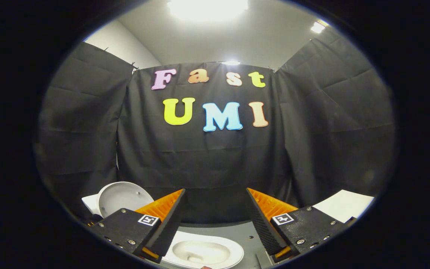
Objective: Open the toilet lid.
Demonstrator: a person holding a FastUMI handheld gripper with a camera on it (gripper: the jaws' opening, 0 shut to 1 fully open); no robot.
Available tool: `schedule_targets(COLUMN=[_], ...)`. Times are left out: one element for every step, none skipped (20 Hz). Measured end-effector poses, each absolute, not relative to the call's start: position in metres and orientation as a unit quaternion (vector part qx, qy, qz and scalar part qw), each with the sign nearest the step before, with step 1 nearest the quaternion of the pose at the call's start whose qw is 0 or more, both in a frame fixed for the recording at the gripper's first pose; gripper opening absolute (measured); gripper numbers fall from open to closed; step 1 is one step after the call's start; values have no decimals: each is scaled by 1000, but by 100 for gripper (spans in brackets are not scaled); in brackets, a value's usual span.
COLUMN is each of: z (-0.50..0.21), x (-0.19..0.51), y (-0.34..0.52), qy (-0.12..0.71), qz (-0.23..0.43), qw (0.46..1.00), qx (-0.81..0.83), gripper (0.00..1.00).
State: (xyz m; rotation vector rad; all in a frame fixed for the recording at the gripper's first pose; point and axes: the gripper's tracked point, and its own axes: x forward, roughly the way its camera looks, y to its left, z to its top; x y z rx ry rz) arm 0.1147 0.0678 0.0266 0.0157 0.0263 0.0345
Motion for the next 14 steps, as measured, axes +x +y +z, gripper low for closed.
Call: schedule_targets(z=[29, 32, 33, 36, 38, 39, 41, 42, 41, 41, 41, 41, 39, 36], x=[115, 115, 116, 117, 116, 114, 113, 113, 113, 112, 110, 108, 106, 105], y=[64, 62, 63, 63, 63, 63, 64, 64, 61, 58, 58, 59, 59, 56], qy=[12, 9, 7, 4, 2, 0, -2, -2, 0, 2, 1, 1, 4, 5], qz=[17, 20, 25, 31, 36, 39, 41, 41, 37, 33, 33, 36, 37, 38], qw=[1000, 1000, 1000, 1000, 999, 999, 999, 999, 999, 999, 999, 999, 999, 999], qx=[7, 4, 3, 1, -3, -7, -10, -11, -10, -7, 0, 6, 10, 11], gripper=[95, 94, 95, 95, 94, 94, 94, 94, 94, 94, 94, 95, 94, 94])
